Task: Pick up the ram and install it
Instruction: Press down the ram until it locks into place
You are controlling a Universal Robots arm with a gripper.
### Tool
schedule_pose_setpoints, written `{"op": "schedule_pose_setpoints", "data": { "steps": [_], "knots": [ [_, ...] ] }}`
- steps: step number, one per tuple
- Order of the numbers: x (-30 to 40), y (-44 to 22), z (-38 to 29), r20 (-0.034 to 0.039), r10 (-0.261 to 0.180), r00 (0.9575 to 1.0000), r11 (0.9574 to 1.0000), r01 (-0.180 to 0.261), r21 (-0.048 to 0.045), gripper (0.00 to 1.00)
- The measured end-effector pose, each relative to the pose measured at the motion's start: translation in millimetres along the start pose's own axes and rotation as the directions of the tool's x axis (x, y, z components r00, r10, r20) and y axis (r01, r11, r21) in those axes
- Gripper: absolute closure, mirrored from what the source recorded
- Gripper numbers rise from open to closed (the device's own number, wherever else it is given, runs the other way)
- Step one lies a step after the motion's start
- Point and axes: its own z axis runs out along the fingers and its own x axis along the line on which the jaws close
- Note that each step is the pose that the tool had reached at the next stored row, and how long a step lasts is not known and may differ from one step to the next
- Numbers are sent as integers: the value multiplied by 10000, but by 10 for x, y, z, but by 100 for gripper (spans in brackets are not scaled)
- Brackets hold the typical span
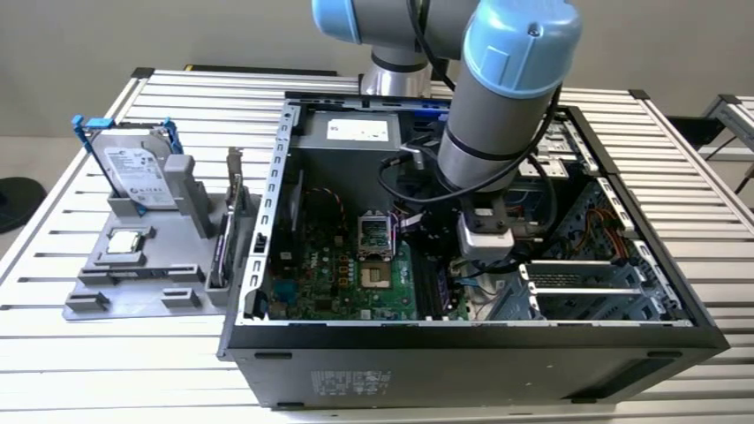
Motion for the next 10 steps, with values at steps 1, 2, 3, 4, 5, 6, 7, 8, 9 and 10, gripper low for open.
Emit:
{"op": "schedule_pose_setpoints", "data": {
  "steps": [1, 2, 3, 4, 5, 6, 7, 8, 9, 10],
  "knots": [
    [0, 0, 3, 0, 0, 10000, 10000, 0, 3, 100],
    [0, 1, 5, 1, 0, 10000, 10000, 0, 5, 100],
    [0, 1, 6, 1, -1, 10000, 10000, 1, 6, 100],
    [0, 0, 6, 1, 0, 10000, 10000, 0, 8, 100],
    [0, 0, 7, 1, -1, 10000, 10000, 1, 12, 100],
    [0, 0, 8, 1, 0, 10000, 10000, 0, 16, 100],
    [0, 0, 9, 0, 0, 10000, 10000, 0, 20, 100],
    [0, 0, 9, 0, 0, 10000, 10000, 0, 22, 100],
    [0, 0, 9, 0, 0, 10000, 10000, 0, 23, 100],
    [0, 0, 8, 1, 0, 10000, 10000, 0, 25, 100]
  ]
}}
